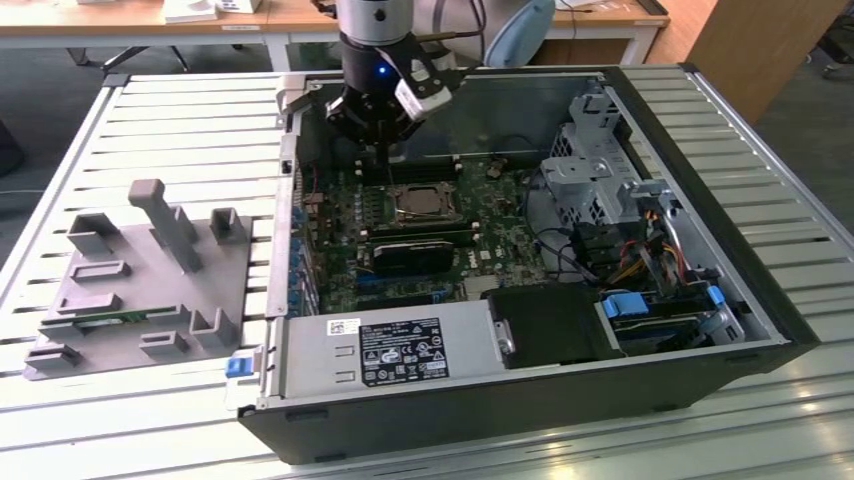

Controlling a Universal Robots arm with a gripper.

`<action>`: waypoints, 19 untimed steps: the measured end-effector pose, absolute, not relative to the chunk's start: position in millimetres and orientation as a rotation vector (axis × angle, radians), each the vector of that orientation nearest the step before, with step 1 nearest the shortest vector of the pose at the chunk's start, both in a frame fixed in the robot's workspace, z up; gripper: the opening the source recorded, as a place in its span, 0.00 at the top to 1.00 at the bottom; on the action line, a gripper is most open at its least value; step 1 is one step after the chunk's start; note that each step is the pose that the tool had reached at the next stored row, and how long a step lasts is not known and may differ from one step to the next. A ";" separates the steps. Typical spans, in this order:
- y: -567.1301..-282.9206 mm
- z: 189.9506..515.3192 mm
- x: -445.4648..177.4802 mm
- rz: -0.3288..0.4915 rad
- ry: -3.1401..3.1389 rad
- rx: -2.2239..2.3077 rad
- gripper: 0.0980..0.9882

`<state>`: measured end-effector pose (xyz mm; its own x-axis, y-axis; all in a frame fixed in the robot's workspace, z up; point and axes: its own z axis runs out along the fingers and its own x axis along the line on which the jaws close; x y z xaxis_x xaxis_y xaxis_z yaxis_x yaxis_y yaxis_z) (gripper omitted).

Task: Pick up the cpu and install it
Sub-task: 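Install the first cpu locking lever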

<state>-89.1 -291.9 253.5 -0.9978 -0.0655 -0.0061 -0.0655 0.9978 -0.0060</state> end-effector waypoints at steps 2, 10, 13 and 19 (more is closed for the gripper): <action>-291.9 253.5 -87.8 -0.009 3.133 -0.103 0.99; -291.8 253.4 -83.7 -0.009 3.133 -0.103 0.99; -291.9 253.4 -82.3 -0.009 3.134 -0.103 0.99; -292.8 253.4 -82.3 -0.009 3.134 -0.103 0.99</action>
